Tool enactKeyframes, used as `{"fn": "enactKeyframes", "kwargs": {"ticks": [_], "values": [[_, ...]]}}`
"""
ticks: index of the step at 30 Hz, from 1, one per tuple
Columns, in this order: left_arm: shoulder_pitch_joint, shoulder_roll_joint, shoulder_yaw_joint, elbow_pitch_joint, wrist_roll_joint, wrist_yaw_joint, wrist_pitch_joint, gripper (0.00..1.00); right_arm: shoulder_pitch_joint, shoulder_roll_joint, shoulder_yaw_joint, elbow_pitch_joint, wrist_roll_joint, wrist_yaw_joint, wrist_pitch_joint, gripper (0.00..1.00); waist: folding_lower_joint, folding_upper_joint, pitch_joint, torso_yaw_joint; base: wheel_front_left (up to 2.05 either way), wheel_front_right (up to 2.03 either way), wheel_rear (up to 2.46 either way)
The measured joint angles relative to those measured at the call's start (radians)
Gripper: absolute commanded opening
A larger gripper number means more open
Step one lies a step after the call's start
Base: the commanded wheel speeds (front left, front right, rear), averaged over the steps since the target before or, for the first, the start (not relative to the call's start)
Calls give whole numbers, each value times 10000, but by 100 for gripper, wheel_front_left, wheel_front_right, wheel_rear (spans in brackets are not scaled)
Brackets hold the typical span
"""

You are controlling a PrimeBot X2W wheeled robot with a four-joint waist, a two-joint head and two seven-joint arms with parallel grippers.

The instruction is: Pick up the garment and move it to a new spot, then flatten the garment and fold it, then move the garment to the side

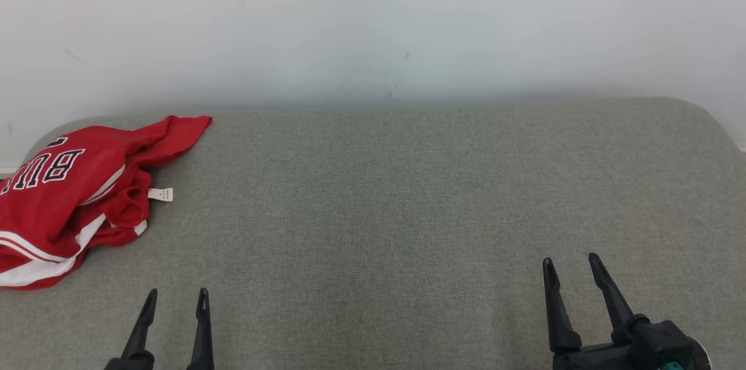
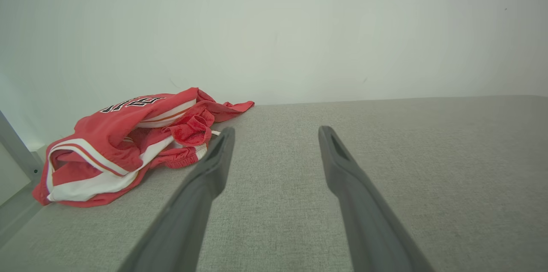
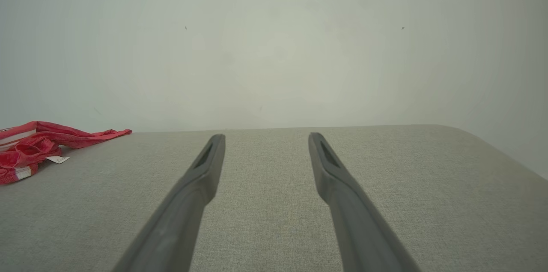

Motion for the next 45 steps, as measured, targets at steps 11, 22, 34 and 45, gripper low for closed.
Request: {"fn": "enactKeyframes", "kwargs": {"ticks": [11,22,34,45], "values": [[0,155,148,234,-339,-25,98,100,-15,-2,-58,368,-17,0,-2,100,1,0,-100,8,0,0,0],[33,161,234,6,-470,284,359,100,-108,-2,-48,765,40,0,-2,100,1,1,-72,-24,0,0,0],[78,207,190,-393,-591,489,1034,100,-198,-2,-73,865,100,0,92,100,1,0,-60,-12,0,0,0],[156,232,117,-694,-715,623,1214,100,-196,-2,-67,731,130,0,276,100,1,0,-71,-8,0,0,0]]}}
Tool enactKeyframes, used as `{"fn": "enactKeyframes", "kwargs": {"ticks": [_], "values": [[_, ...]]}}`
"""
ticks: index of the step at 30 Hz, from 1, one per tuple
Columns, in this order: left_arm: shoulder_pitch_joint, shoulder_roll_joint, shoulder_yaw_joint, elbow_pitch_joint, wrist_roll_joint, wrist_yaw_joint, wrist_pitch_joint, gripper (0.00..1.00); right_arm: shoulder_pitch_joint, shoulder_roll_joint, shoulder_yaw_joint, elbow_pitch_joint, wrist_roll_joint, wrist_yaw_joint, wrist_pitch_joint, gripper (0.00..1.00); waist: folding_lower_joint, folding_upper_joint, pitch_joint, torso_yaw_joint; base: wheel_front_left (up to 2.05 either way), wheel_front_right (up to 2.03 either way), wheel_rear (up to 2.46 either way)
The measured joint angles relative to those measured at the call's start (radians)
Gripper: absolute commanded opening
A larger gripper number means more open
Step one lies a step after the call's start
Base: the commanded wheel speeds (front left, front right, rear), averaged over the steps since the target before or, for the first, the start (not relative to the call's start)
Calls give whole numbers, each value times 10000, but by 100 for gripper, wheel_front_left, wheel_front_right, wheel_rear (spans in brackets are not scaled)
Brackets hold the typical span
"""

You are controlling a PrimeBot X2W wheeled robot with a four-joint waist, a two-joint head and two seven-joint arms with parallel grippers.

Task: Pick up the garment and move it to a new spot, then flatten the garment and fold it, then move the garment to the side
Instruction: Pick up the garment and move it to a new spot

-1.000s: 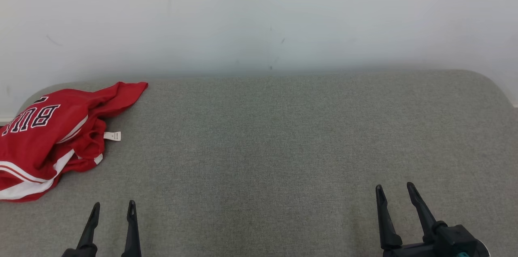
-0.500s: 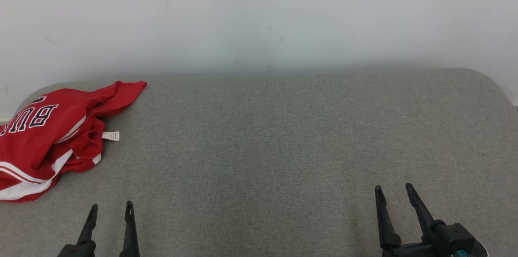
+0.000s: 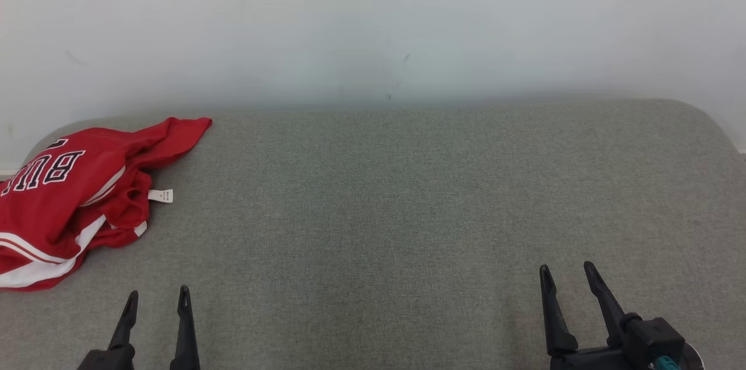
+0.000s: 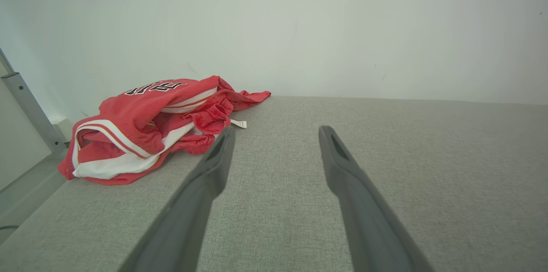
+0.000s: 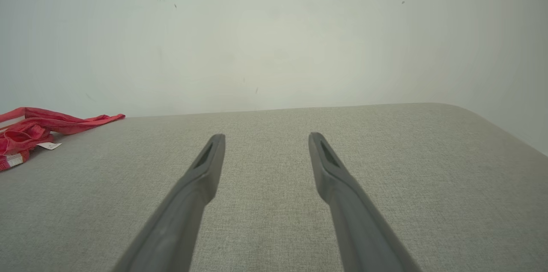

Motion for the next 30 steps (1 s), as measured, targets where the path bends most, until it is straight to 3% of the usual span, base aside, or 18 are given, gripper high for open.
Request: {"fn": "enactKeyframes", "kwargs": {"ticks": [18,30], "values": [[76,59,-132,-6,-128,136,63,100,7,0,-12,38,104,0,75,100,0,0,-20,86,0,0,0],[77,182,-144,-21,-144,309,113,100,94,0,-65,115,238,0,61,100,0,0,-11,743,0,0,0]]}}
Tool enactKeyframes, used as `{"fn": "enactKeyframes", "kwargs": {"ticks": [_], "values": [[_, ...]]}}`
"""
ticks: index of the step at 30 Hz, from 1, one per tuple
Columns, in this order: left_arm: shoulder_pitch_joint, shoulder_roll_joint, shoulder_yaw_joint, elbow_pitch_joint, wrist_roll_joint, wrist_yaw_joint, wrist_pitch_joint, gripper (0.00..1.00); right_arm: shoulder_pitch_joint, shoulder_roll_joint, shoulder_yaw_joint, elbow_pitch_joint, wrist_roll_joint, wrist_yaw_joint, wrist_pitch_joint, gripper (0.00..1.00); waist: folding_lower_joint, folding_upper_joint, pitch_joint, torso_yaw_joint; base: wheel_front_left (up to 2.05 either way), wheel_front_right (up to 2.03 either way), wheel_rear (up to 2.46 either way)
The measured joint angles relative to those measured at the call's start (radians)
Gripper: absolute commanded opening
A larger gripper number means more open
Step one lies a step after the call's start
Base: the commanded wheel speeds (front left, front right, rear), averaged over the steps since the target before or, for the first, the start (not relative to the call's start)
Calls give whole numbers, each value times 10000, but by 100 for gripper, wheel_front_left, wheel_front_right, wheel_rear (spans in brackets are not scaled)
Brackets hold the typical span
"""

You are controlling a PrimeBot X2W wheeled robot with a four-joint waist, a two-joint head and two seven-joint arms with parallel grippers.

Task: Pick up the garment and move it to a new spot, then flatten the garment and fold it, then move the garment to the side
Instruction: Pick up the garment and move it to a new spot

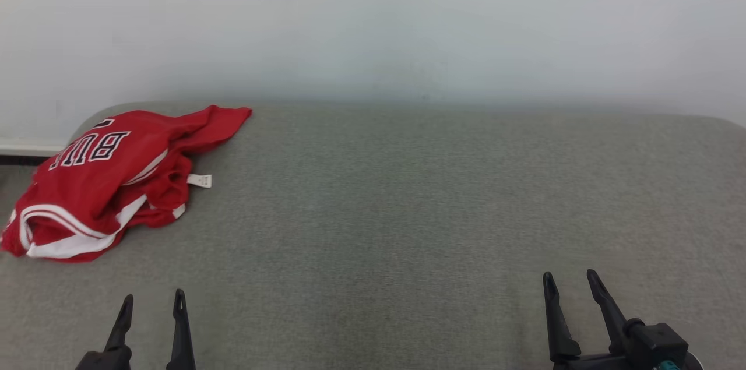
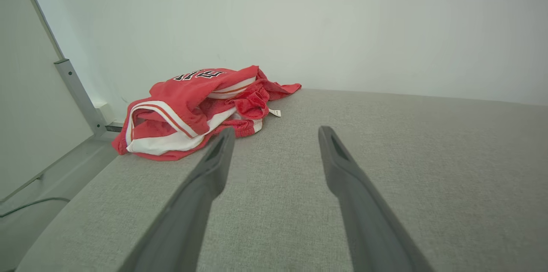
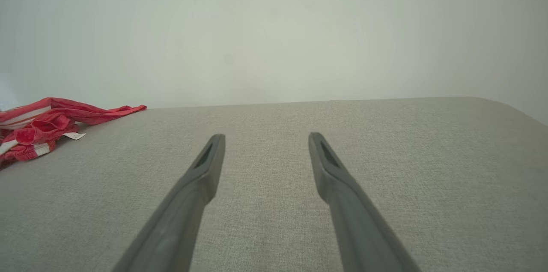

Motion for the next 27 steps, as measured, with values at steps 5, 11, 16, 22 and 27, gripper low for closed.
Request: {"fn": "enactKeyframes", "kwargs": {"ticks": [5,11,16,22,27], "values": [[4,84,-8,-17,-15,0,54,100,87,0,-13,54,69,0,-21,100,0,0,13,538,0,0,0],[28,169,10,-67,-59,90,100,100,91,-2,-10,194,109,0,-77,100,0,0,33,1318,0,0,0],[72,178,-12,-194,-77,140,184,100,90,-2,8,284,150,0,-92,100,0,0,29,2013,0,0,0],[114,261,4,-146,-150,146,173,100,88,0,52,318,169,0,-138,100,0,0,-8,2807,0,0,0],[115,286,10,-117,-207,174,151,100,86,0,73,322,169,0,-163,100,0,0,-15,3398,0,0,0]]}}
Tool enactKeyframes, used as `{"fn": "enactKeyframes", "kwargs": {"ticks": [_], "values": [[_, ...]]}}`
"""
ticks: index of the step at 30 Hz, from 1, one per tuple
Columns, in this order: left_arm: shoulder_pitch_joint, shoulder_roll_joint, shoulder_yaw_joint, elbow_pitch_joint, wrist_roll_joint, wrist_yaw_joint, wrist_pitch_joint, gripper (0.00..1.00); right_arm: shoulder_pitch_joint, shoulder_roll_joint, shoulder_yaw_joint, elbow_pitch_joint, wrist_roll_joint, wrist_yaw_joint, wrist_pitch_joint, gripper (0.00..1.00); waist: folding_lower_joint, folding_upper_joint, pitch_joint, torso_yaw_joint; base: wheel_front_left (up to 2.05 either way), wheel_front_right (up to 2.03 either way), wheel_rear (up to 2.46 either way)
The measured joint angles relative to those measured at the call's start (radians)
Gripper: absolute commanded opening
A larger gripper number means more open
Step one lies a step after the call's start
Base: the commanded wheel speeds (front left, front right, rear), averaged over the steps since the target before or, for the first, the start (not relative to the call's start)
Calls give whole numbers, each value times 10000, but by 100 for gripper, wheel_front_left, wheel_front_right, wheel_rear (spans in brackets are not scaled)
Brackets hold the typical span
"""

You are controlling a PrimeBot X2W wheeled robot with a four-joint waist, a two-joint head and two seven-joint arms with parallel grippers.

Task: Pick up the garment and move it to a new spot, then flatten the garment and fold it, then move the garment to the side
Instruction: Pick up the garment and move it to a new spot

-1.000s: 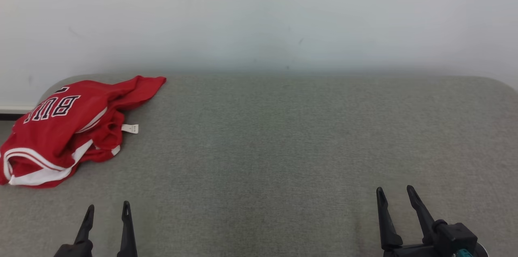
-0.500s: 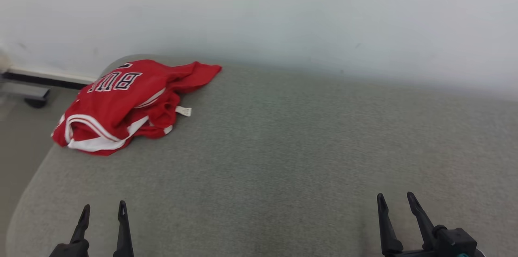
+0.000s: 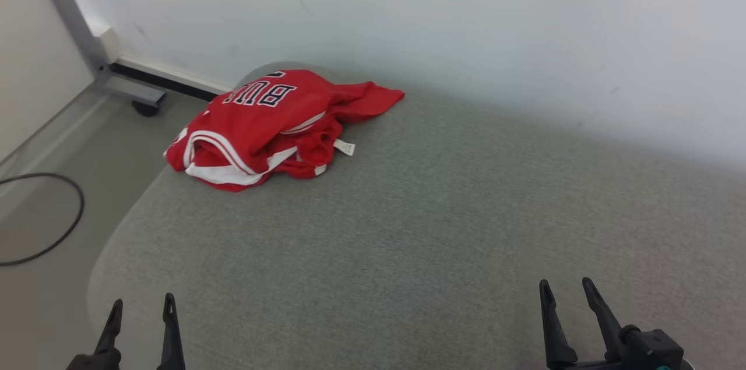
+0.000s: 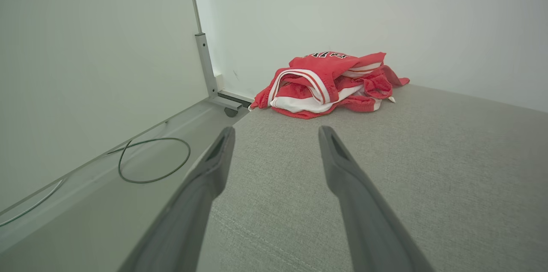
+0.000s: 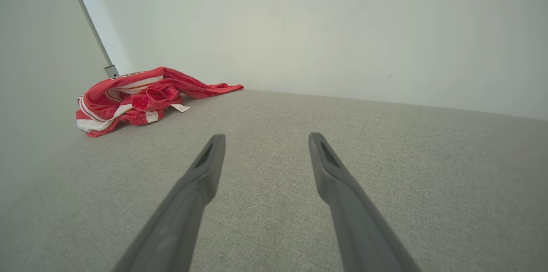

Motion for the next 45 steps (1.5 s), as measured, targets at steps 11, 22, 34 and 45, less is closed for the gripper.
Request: {"fn": "enactKeyframes", "kwargs": {"ticks": [11,22,34,45], "values": [[155,44,128,-121,-69,257,-128,100,-186,2,196,23,-31,0,17,100,0,0,118,758,0,0,0],[-21,-48,278,-104,-378,453,-328,100,-245,2,249,-23,-121,0,94,100,1,0,119,545,0,0,0],[-2807,832,928,499,-1158,-15,-431,100,-901,2,-245,-767,-644,0,364,100,1,0,687,-1030,0,0,0],[-5883,2125,1582,1605,-1818,-336,265,100,-1536,-6,-957,-1396,-750,0,305,100,2,2,2348,-2684,0,0,0]]}}
